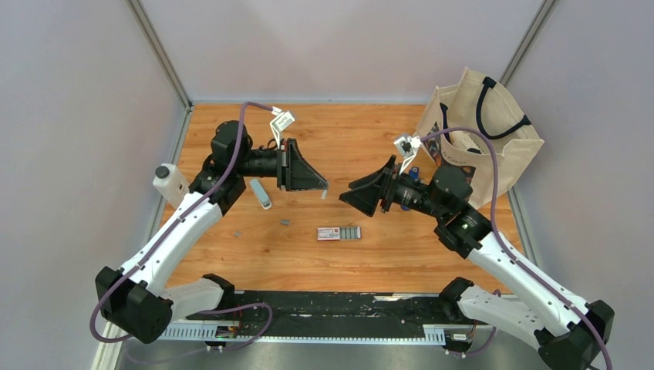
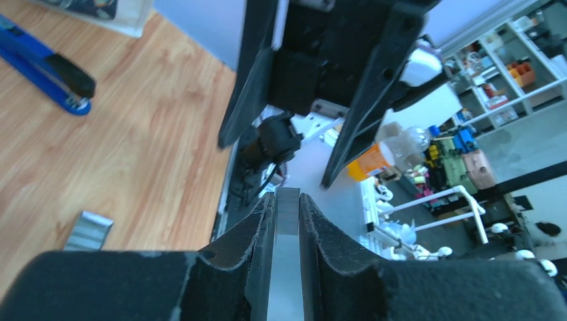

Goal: Unload the staples from the stapler

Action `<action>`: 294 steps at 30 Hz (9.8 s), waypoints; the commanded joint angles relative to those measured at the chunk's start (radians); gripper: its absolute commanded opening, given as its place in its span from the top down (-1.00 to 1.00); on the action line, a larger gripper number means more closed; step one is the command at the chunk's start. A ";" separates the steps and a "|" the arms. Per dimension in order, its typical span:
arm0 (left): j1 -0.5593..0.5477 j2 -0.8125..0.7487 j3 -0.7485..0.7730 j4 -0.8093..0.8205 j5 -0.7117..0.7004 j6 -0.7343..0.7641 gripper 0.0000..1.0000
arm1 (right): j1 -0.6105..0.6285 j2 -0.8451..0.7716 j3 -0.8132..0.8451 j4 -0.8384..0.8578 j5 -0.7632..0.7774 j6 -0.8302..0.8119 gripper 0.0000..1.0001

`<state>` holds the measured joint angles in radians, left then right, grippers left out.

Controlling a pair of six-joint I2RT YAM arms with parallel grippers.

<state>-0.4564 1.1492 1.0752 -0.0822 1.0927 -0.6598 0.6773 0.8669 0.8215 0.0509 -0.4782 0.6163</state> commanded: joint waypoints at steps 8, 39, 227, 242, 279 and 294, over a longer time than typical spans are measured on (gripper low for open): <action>0.019 -0.031 -0.070 0.556 0.061 -0.483 0.43 | 0.088 0.083 0.061 0.180 -0.025 0.051 -0.25; 0.051 -0.032 -0.090 0.435 0.019 -0.356 0.51 | 0.165 0.165 0.067 0.337 0.107 0.161 0.31; 0.179 -0.059 0.008 -0.743 -0.464 0.799 -0.71 | 0.350 0.890 0.297 -0.631 0.875 0.157 0.60; 0.180 -0.059 0.005 -0.743 -0.464 0.798 -0.71 | 0.350 0.848 0.271 -0.608 0.874 0.157 0.33; -0.073 0.305 0.018 -0.820 -0.813 1.399 -0.63 | 0.081 0.354 -0.005 -0.390 0.707 -0.049 -0.09; -0.100 0.495 0.058 -0.854 -0.849 1.652 -0.56 | 0.044 0.357 -0.107 -0.296 0.644 -0.033 -0.08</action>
<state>-0.5476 1.6444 1.1343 -0.9295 0.2424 0.8951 0.7277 1.2289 0.7258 -0.3191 0.1875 0.5823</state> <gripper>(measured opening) 0.793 0.545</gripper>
